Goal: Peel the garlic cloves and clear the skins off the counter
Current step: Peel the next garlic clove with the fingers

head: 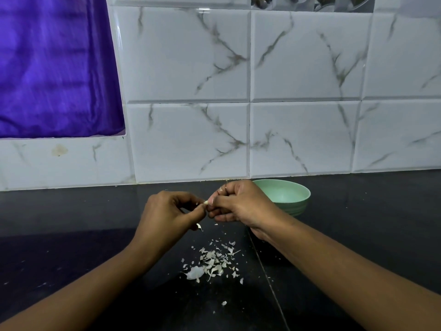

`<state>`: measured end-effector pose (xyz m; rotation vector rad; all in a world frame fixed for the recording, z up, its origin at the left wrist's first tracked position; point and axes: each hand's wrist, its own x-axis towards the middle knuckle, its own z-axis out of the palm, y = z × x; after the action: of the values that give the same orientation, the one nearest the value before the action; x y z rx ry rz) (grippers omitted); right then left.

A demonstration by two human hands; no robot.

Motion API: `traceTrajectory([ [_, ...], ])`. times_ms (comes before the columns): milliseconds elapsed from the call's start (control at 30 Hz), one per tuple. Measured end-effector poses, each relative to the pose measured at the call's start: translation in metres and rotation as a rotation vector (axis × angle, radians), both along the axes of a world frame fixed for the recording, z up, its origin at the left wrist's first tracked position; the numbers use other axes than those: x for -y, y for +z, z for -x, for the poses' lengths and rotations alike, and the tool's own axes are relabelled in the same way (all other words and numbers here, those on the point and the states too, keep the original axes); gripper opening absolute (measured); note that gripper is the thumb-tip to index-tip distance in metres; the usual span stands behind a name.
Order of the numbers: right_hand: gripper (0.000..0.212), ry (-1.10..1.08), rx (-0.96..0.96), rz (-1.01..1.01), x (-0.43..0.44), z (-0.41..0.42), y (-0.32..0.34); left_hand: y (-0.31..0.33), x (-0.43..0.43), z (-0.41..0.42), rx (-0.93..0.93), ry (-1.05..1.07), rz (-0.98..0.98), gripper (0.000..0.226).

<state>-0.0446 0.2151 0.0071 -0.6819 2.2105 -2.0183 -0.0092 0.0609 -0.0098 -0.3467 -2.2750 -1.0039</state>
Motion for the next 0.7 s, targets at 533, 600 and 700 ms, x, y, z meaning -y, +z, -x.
traceTrajectory([
  [533, 0.015, 0.105, 0.146, 0.130, -0.0043, 0.0032, 0.0006, -0.0003, 0.0007, 0.0074, 0.204, -0.150, -0.437, 0.017],
  [600, 0.017, 0.117, 0.167, 0.139, -0.0045, 0.0037, 0.0006, -0.0005, 0.0006, 0.0079, 0.237, -0.167, -0.475, 0.017],
  [700, 0.017, 0.126, 0.179, 0.139, -0.0053, 0.0045, 0.0007, -0.0003, -0.0007, 0.0068, 0.298, -0.191, -0.543, 0.020],
])
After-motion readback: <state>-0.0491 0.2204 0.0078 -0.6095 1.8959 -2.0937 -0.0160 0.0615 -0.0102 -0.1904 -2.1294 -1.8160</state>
